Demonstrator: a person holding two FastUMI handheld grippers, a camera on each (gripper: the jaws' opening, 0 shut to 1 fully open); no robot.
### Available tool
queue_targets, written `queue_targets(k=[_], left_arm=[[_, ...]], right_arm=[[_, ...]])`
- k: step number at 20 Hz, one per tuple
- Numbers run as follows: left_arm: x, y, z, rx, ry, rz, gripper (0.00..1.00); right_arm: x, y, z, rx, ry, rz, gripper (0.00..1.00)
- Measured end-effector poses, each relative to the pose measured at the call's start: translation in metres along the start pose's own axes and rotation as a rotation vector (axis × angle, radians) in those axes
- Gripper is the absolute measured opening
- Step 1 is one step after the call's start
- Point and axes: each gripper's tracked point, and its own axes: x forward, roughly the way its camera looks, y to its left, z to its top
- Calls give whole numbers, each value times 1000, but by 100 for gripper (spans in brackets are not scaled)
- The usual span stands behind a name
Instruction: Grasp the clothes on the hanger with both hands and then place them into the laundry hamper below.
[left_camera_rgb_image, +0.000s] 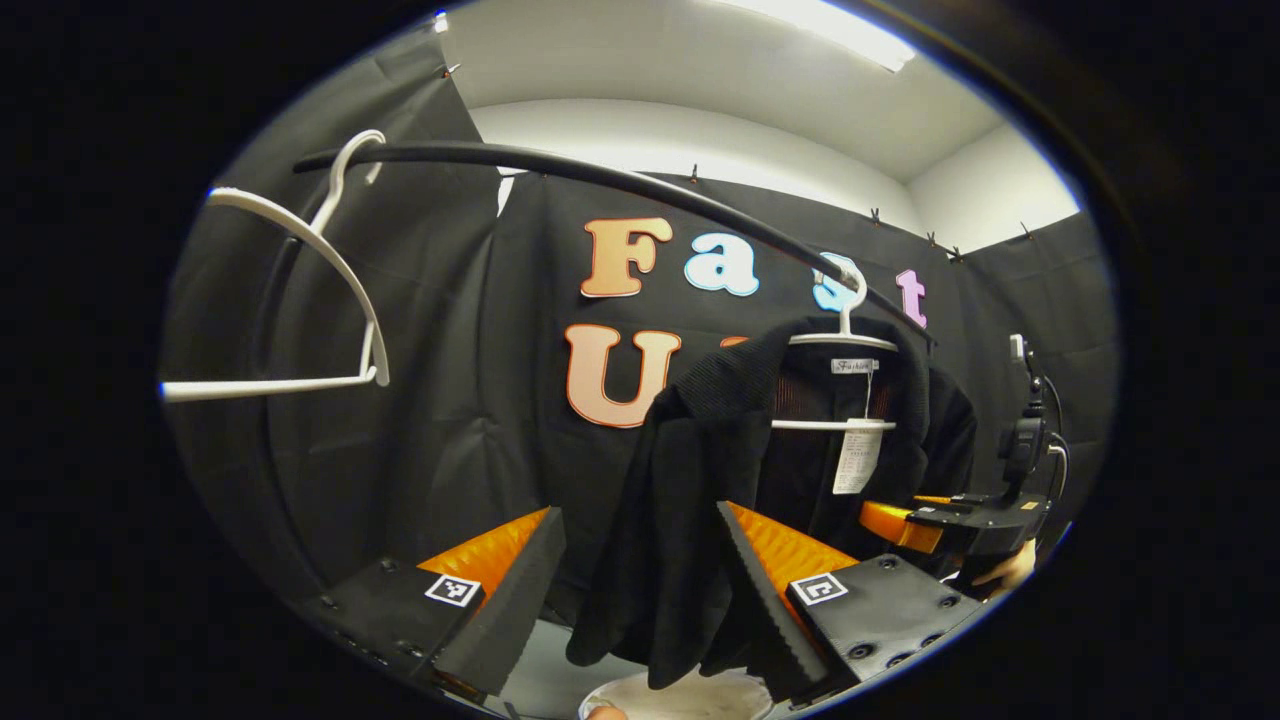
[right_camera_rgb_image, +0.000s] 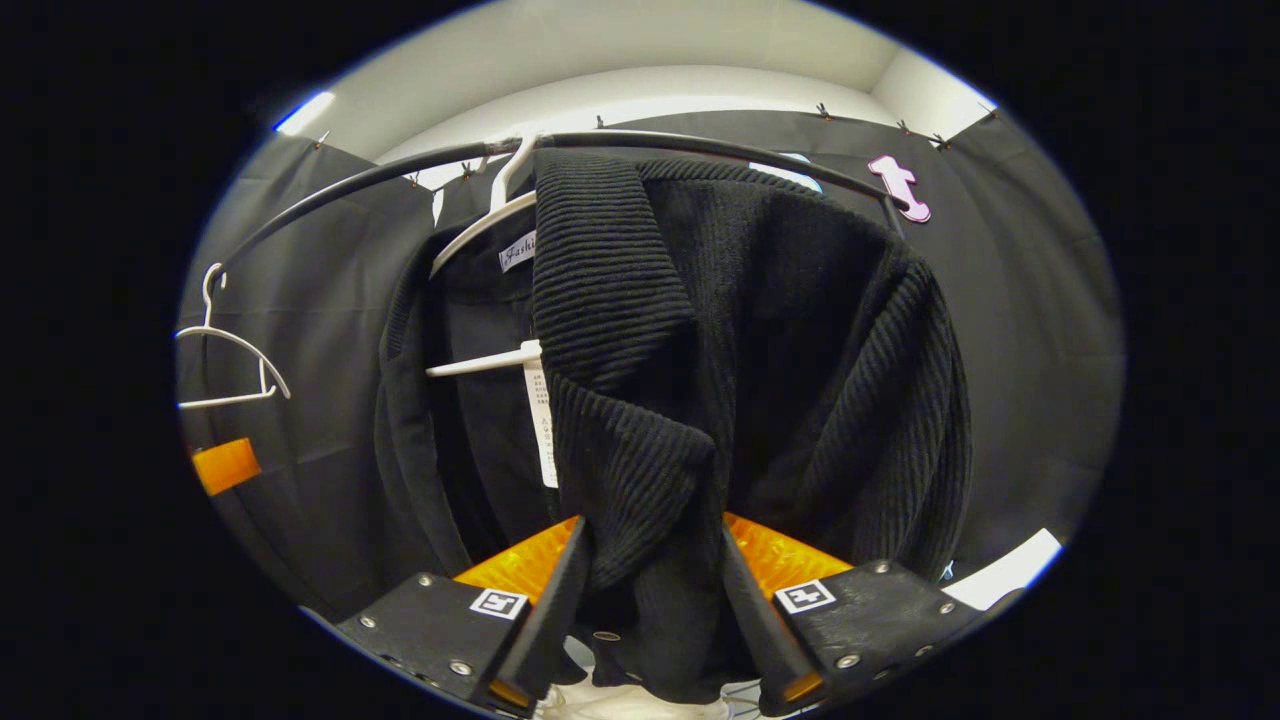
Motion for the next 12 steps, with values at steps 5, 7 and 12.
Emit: queue_targets(k=[5, 7, 12], left_arm=[[34, -37, -26, 0, 46, -76, 97], [48, -51, -33, 2, 52, -106, 97], [84, -81, -53, 26, 75, -154, 97]], right_arm=[[-12, -9, 1, -1, 4, 29, 39], [-19, -11, 4, -3, -1, 37, 30], [-45, -17, 11, -53, -23, 59, 14]])
